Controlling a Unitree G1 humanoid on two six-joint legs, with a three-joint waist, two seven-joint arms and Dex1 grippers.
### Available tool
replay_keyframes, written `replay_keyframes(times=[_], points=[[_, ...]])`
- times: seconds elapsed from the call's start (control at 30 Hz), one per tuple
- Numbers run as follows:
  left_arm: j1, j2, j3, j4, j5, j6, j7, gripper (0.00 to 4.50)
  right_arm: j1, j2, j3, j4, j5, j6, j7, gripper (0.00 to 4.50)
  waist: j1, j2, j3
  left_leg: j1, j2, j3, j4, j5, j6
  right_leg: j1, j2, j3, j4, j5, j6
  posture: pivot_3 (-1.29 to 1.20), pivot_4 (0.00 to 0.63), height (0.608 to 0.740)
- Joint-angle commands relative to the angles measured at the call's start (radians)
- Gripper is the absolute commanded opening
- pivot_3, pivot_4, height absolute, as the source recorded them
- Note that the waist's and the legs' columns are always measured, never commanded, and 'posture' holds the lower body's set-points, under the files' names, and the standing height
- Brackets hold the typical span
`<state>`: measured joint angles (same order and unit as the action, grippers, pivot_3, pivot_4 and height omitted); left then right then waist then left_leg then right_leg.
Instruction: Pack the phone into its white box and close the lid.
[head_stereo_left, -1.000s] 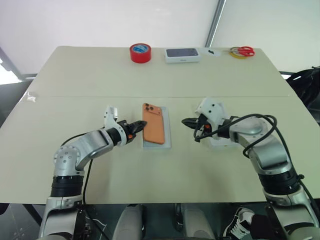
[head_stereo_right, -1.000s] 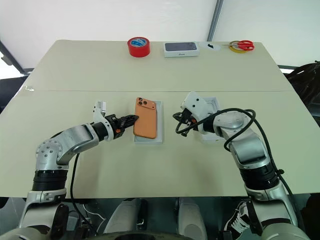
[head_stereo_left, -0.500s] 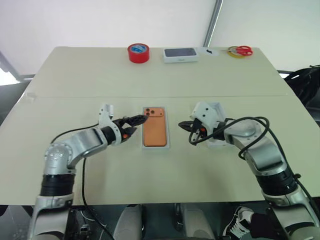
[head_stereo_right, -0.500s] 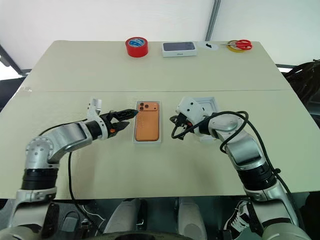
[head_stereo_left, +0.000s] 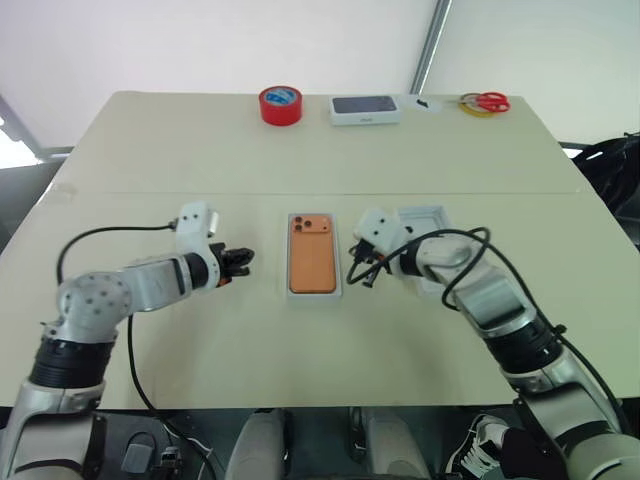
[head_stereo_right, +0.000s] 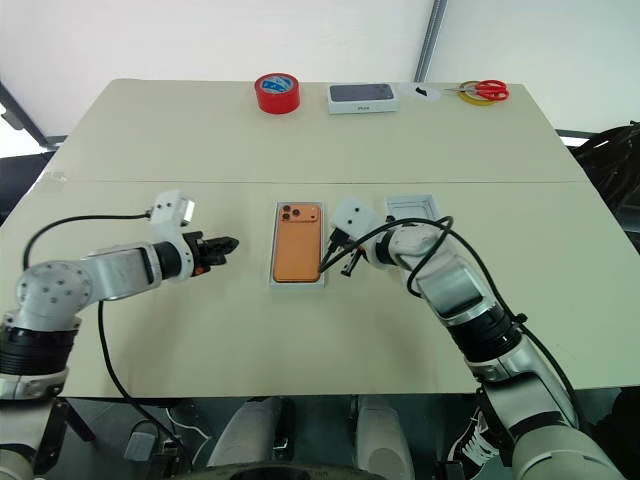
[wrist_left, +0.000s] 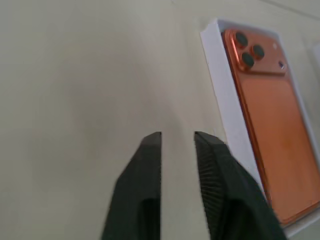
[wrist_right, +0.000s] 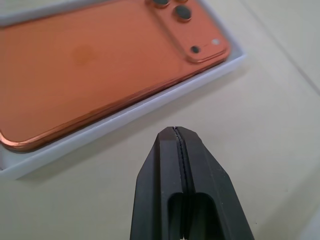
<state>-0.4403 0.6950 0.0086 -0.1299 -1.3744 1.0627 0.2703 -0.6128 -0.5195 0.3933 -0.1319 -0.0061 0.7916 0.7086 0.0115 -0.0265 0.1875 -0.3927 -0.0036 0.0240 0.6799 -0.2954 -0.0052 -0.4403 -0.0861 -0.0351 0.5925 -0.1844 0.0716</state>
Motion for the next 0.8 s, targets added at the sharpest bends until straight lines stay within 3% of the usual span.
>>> replay_keyframes(times=[0.03,0.2,0.33,0.47,0.67,0.8], points=[[-0.039,-0.05,-0.043,-0.018,0.119,0.011,-0.041,0.04,-0.033,0.045,0.028,0.023,-0.046,-0.009,-0.046,0.0,-0.001,0.0,0.0,0.0,0.0,0.0,0.0,0.0,0.0,0.0,0.0,0.0,0.0,0.0,0.0,0.0,0.15,0.74],[-0.085,-0.136,-0.12,-0.006,0.269,0.046,-0.118,0.04,-0.042,0.1,0.048,0.032,-0.063,0.0,-0.058,0.0,-0.003,0.0,0.0,0.0,0.0,0.0,0.0,0.0,0.0,0.0,0.0,0.0,0.001,0.0,0.0,0.0,0.15,0.74],[-0.14,-0.228,-0.151,0.006,0.32,0.093,-0.173,0.04,-0.034,0.072,0.041,0.008,-0.07,0.007,-0.039,0.0,0.002,0.0,0.0,0.0,0.0,0.0,0.0,0.0,0.0,0.0,0.001,0.0,0.001,0.0,0.0,0.0,0.15,0.74],[-0.206,-0.352,-0.183,0.046,0.385,0.135,-0.215,0.04,-0.006,-0.007,0.01,-0.044,-0.06,0.023,-0.002,0.0,0.016,0.0,0.0,0.0,-0.001,-0.002,0.002,0.0,0.001,0.003,-0.002,-0.001,0.0,0.0,0.001,0.0,0.15,0.74],[-0.299,-0.619,-0.22,0.203,0.479,0.153,-0.275,0.04,0.129,-0.194,-0.094,-0.204,-0.032,0.085,0.053,0.0,0.033,0.0,0.0,-0.001,-0.003,-0.001,0.003,-0.003,0.007,0.007,-0.003,-0.004,-0.007,-0.001,0.002,0.0,0.15,0.74],[-0.324,-0.71,-0.25,0.261,0.56,0.157,-0.329,0.04,0.228,-0.278,-0.156,-0.304,-0.014,0.129,0.074,0.0,0.029,0.0,0.0,-0.002,-0.004,-0.001,0.003,-0.005,0.011,0.007,-0.003,-0.004,-0.011,-0.001,0.003,0.0,0.15,0.74]])
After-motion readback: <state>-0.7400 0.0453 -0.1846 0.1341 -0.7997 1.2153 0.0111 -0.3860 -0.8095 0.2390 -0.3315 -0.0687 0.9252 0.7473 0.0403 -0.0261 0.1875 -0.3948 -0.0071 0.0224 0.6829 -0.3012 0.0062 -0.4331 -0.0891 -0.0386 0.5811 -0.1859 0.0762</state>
